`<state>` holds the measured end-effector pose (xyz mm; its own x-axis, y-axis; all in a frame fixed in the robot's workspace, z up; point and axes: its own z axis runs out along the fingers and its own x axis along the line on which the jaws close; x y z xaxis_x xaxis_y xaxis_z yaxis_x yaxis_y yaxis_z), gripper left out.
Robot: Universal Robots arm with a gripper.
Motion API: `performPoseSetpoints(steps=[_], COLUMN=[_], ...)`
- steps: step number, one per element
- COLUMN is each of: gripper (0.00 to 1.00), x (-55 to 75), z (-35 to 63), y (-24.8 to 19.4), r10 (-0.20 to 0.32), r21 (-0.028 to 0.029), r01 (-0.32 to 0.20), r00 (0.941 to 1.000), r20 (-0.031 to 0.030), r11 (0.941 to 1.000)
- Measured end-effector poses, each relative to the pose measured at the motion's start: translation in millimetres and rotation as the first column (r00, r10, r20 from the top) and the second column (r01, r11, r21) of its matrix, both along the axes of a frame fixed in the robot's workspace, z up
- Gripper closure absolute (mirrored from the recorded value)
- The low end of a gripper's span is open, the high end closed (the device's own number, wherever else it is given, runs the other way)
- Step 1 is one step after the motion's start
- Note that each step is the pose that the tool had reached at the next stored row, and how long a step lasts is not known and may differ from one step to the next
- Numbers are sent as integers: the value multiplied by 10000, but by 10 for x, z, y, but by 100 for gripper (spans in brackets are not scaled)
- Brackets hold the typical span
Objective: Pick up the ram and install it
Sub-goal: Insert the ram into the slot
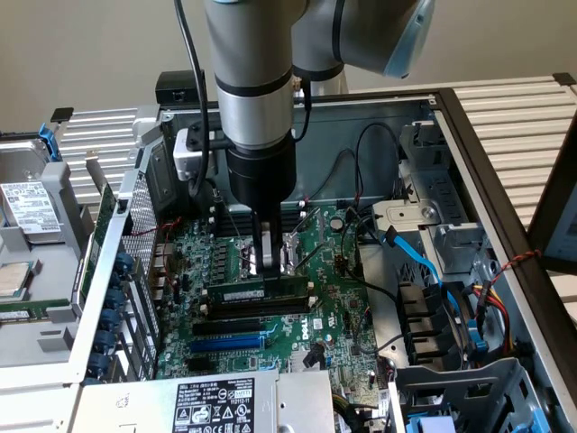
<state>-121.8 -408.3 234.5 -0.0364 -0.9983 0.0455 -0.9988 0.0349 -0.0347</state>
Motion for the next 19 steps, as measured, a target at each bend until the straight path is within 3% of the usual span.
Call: performPoseSetpoints(steps=[19], gripper=[88], x=[-16], z=[-32], y=[-3], r10=[-28], r21=[-46], r01=[28], r00=[10000], r20=[64], r11=[10000])
